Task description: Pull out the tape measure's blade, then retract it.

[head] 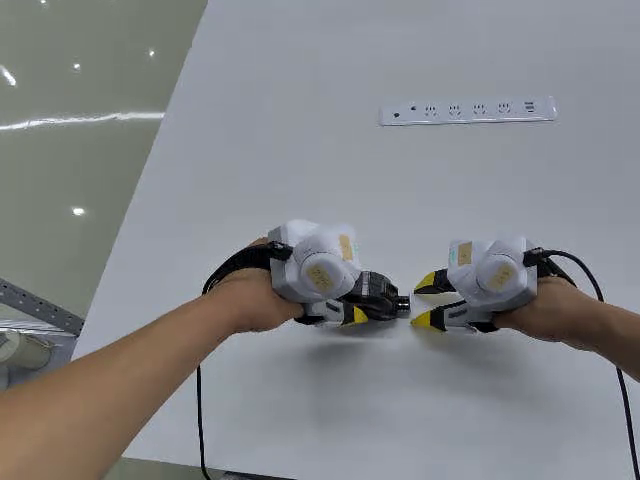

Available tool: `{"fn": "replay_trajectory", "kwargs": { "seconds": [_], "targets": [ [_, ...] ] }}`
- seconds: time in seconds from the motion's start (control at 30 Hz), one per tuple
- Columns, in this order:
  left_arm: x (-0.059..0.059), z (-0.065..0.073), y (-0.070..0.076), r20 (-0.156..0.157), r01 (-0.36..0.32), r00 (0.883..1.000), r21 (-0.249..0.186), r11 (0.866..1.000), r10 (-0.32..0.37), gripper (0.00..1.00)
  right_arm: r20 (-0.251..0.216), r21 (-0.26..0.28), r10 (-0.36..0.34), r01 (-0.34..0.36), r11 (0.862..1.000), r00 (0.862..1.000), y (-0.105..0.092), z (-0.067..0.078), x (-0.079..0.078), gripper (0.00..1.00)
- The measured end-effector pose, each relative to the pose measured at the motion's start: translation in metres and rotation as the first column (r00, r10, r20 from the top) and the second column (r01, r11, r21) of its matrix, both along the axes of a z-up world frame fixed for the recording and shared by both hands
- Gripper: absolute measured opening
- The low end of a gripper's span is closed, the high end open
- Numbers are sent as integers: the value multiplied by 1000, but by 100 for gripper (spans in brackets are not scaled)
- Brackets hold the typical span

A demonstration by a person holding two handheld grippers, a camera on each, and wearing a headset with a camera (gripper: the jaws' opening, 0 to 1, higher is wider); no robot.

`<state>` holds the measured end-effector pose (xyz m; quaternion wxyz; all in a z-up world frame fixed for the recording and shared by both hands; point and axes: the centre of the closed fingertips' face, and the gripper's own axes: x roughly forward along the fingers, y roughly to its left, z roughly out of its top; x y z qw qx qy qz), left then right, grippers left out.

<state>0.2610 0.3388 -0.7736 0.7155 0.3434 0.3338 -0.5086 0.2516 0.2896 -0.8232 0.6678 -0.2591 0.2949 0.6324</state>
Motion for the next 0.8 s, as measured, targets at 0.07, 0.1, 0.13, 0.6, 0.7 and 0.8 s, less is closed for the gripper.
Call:
{"fn": "replay_trajectory", "kwargs": {
  "seconds": [0.07,0.1,0.13,0.6,0.7,0.8],
  "targets": [
    [0,-2,-2,-4,16,1000,8,1000,-15,45,-1,0,15,-15,1000,1000,2,-2,0,23],
    [0,-4,-2,-3,24,1000,17,1000,-24,44,-1,4,20,-20,1000,1000,3,-1,0,22],
    [0,-4,-2,-5,28,1000,19,999,-28,43,-3,9,24,-24,1000,1000,4,0,0,22],
    [-1,-6,-7,-27,51,998,20,998,-51,35,-8,30,77,-76,997,997,11,-1,-1,15],
    [-1,-7,-7,-30,53,998,14,998,-53,32,-7,28,81,-81,996,997,12,-2,-1,14],
    [-1,-7,-7,-32,55,998,12,998,-54,31,-8,27,86,-86,996,996,12,-2,-1,14]
  ]
}}
